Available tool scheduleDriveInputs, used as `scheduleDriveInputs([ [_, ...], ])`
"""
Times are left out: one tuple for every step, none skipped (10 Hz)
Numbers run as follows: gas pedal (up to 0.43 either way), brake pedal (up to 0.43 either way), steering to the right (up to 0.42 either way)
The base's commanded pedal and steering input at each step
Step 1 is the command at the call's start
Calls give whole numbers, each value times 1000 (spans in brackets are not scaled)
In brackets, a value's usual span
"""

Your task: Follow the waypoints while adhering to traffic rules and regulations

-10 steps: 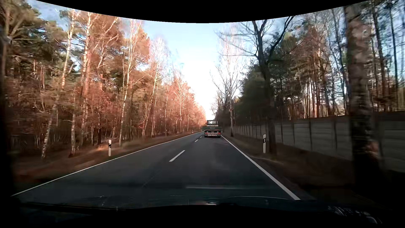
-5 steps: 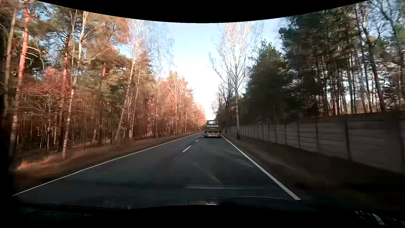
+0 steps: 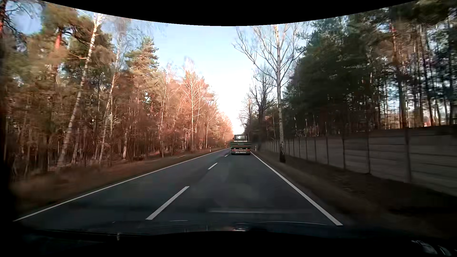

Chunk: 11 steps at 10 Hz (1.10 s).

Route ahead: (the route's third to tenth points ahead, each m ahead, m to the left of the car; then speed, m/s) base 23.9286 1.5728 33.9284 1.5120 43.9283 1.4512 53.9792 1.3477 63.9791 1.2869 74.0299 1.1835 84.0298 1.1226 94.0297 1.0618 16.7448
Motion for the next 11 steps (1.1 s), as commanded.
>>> scheduleDriveInputs([
  [118, 0, -3],
  [118, 0, -3],
  [118, 0, -3],
  [118, 0, -3],
  [118, 0, -2],
  [118, 0, -2],
  [110, 0, -2],
  [110, 0, -2],
  [110, 0, -2],
  [110, 0, -2],
  [110, 0, -2],
])
